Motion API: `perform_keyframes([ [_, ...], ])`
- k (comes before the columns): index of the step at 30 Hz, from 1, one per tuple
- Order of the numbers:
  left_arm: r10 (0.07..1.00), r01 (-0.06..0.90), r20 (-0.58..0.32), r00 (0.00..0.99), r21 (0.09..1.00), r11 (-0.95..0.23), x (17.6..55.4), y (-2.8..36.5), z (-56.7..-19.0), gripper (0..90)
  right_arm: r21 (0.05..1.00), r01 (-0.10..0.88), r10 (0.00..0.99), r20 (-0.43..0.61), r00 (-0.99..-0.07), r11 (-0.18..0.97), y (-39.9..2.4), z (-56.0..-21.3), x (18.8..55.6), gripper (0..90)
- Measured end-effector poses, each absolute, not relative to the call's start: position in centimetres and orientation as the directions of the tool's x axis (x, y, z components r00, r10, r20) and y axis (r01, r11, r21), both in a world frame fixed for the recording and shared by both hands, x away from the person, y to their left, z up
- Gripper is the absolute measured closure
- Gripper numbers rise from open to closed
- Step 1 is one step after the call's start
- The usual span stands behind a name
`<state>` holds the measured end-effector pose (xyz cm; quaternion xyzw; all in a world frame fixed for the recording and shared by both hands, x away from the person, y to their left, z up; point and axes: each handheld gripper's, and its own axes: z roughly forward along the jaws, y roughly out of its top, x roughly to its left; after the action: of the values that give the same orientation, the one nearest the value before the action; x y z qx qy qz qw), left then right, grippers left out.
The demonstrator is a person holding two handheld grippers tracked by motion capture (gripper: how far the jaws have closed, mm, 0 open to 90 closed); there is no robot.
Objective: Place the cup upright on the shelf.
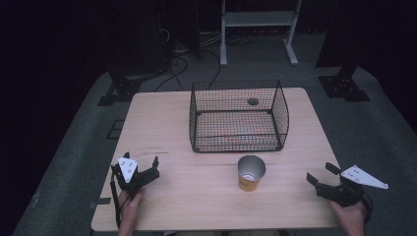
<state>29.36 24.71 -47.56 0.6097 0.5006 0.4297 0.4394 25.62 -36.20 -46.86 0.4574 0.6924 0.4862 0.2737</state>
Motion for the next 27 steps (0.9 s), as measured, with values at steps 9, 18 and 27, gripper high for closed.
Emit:
perform_keyframes([
  [9, 0.988, 0.232, 0.079, 0.129, 0.967, -0.108, 29.3, 24.7, -47.6, 0.8, 0.923, 0.361, 0.877, 0.062, -0.476, 0.131, -34.9, -46.3, 25.6, 13.1],
  [18, 0.988, 0.233, 0.082, 0.129, 0.966, -0.11, 29.3, 24.7, -47.6, 0.8, 0.919, 0.368, 0.844, 0.08, -0.53, 0.144, -33.4, -46.0, 25.1, 12.1],
  [27, 0.989, 0.233, 0.08, 0.127, 0.967, -0.108, 29.3, 24.8, -47.5, 0.8, 0.916, 0.358, 0.829, 0.052, -0.557, 0.183, -32.4, -45.7, 24.6, 10.8],
])
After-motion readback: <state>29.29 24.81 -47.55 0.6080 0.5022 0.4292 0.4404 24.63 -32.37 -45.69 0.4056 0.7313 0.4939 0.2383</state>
